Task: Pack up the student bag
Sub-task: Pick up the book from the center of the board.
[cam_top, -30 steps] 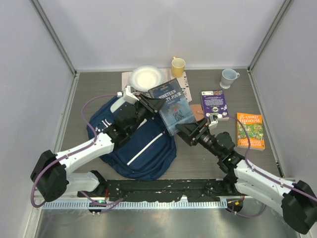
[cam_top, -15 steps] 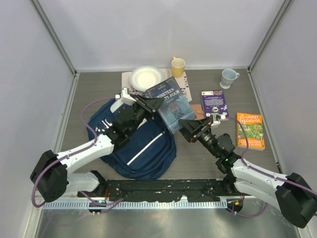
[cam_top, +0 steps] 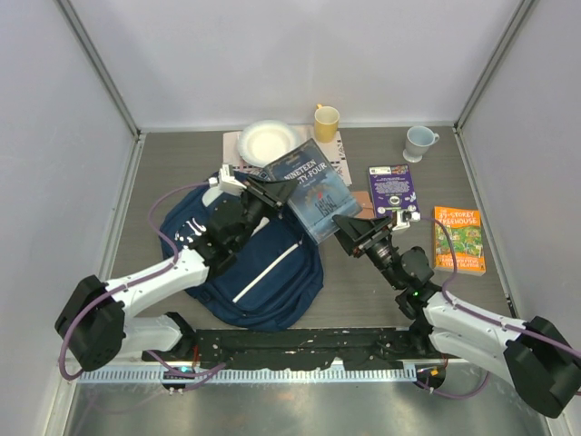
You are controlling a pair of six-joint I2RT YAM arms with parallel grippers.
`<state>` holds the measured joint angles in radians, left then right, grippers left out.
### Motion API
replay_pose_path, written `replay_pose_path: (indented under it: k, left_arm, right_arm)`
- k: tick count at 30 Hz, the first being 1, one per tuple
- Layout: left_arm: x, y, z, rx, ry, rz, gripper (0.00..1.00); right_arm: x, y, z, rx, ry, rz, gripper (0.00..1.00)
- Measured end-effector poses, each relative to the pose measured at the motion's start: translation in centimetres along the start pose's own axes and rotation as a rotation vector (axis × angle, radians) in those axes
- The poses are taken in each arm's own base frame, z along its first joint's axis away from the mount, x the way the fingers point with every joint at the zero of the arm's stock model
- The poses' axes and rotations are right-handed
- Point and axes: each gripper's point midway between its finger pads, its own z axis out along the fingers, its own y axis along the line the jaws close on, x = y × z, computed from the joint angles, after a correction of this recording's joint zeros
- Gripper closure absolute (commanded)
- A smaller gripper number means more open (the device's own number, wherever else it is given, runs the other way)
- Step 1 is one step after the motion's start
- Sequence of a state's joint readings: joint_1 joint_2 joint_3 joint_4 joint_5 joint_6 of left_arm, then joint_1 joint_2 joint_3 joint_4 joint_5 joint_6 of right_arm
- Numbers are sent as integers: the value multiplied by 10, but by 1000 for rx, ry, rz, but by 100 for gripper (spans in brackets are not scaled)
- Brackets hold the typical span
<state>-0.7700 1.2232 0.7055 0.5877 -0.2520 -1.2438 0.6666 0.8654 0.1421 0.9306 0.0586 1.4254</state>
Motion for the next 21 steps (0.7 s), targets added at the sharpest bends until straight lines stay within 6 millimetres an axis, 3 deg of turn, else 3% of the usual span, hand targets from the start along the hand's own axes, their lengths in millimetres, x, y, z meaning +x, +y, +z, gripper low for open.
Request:
replay_pose_path:
  k: [7,14,21]
  left_arm:
    - [4,18,-12,-25,8,-37,100]
    - [3,17,-19,-19,12,-60,100]
    - [10,25,-25,-31,43,-75,100]
  right_arm:
    - [1,-4,3,4,1,-9,39]
    - [2,-3,5,-3,5,-27,50]
    - [4,-1,9,-4,19,-42,50]
